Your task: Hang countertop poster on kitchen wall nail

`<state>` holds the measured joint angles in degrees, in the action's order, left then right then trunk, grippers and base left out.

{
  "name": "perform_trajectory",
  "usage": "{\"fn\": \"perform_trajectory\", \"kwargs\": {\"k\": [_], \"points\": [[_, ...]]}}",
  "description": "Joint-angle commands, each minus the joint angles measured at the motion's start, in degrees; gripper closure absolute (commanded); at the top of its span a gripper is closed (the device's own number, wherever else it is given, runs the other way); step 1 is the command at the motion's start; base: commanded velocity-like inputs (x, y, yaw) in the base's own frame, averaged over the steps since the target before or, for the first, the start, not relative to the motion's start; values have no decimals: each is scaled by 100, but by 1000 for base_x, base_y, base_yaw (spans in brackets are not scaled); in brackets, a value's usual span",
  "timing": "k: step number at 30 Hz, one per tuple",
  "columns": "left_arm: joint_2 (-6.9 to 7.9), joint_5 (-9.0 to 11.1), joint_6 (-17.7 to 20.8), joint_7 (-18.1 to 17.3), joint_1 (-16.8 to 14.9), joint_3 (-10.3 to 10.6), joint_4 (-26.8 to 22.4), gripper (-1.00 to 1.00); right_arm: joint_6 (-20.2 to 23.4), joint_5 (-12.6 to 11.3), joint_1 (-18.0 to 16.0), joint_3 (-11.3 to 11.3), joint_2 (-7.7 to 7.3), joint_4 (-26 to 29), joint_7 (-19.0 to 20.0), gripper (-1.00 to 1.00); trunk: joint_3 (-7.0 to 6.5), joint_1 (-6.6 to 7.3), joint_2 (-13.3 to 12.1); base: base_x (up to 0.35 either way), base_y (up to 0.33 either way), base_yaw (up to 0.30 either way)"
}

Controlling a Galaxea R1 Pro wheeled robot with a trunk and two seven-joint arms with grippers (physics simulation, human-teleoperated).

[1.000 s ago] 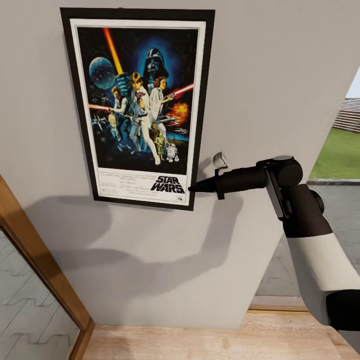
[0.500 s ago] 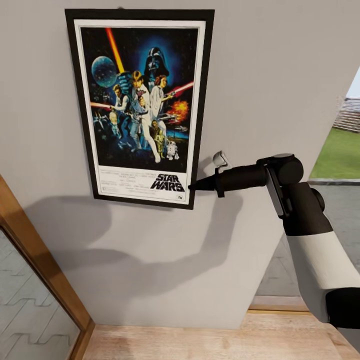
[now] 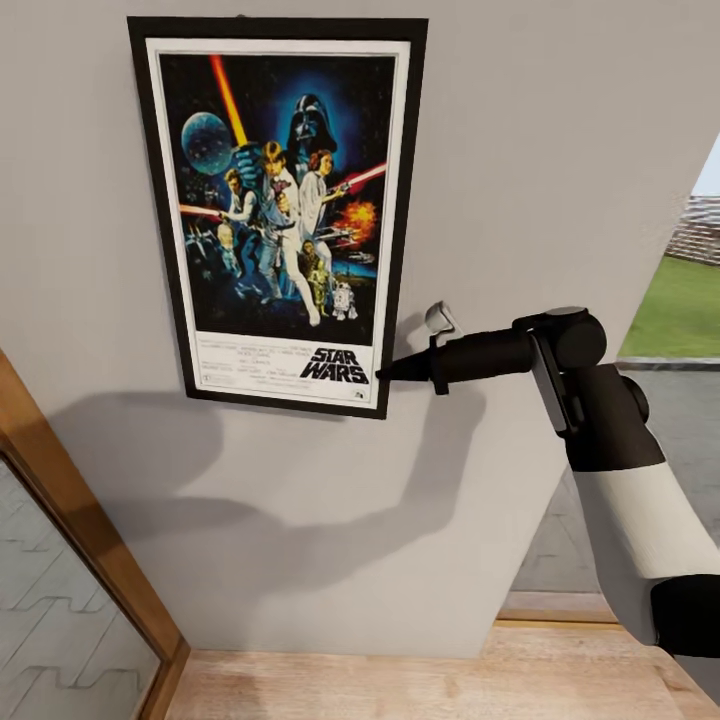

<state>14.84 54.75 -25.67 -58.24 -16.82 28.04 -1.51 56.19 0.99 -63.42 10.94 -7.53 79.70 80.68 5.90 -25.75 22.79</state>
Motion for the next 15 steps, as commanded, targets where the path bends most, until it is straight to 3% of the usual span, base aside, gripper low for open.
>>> {"fn": "perform_trajectory", "kwargs": {"k": [1, 15], "points": [[1, 44, -26, -12, -3, 50, 1, -100, 68, 6, -9, 4, -3, 2, 27, 100, 13, -4, 13, -8, 0, 0], [1, 44, -26, -12, -5, 51, 1, -100, 61, 6, -4, 17, -10, 8, 32, 100, 13, -4, 13, -105, 0, 0]]}}
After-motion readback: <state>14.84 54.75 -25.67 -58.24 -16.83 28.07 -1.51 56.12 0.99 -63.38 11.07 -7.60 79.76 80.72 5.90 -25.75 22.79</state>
